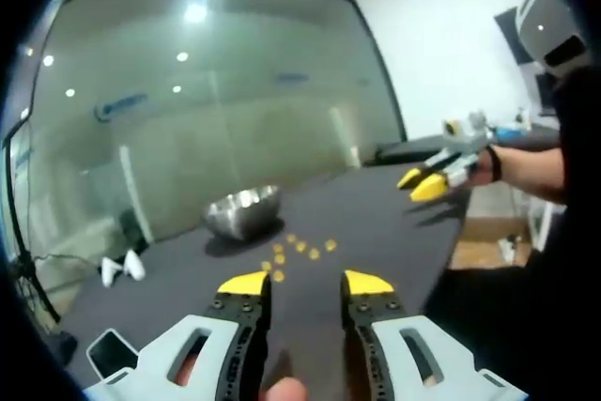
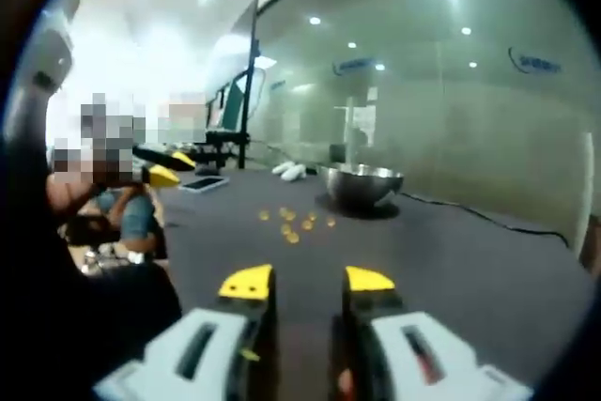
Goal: Pick up the QQ candy scattered on the table and place it into the stainless steel bowl on the table
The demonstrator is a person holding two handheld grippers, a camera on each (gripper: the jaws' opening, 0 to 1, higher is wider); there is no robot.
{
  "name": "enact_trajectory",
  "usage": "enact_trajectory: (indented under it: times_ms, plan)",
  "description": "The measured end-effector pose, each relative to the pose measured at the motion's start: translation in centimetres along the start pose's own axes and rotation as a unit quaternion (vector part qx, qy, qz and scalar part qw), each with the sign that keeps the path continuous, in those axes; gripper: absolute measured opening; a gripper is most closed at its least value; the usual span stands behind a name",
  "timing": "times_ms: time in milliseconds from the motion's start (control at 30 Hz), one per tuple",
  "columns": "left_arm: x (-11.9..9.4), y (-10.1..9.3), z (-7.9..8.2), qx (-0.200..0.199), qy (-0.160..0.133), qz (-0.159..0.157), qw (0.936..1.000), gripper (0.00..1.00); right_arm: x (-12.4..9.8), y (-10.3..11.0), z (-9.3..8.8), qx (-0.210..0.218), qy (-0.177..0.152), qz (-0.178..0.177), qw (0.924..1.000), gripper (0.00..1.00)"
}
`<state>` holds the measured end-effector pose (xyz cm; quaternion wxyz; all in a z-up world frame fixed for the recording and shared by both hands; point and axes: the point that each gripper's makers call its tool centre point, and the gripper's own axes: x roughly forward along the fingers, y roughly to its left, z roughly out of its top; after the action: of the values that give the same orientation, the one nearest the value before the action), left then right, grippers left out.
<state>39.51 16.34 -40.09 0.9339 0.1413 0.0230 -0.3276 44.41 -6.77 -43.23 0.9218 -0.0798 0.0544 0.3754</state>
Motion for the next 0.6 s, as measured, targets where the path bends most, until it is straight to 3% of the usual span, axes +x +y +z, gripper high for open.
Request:
enact_trajectory:
  times_ms: [433, 600]
  plan:
    - [0.05, 0.1, 0.23, 0.004, -0.004, 0.002, 1.0, 0.31, 0.59, -0.09, 0.47, -0.007, -0.004, 0.005, 1.0, 0.28]
    - [0.26, -0.06, 0.25, 0.003, -0.005, -0.004, 1.0, 0.31, 0.91, -0.56, 0.65, 0.017, -0.005, 0.011, 0.9998, 0.28]
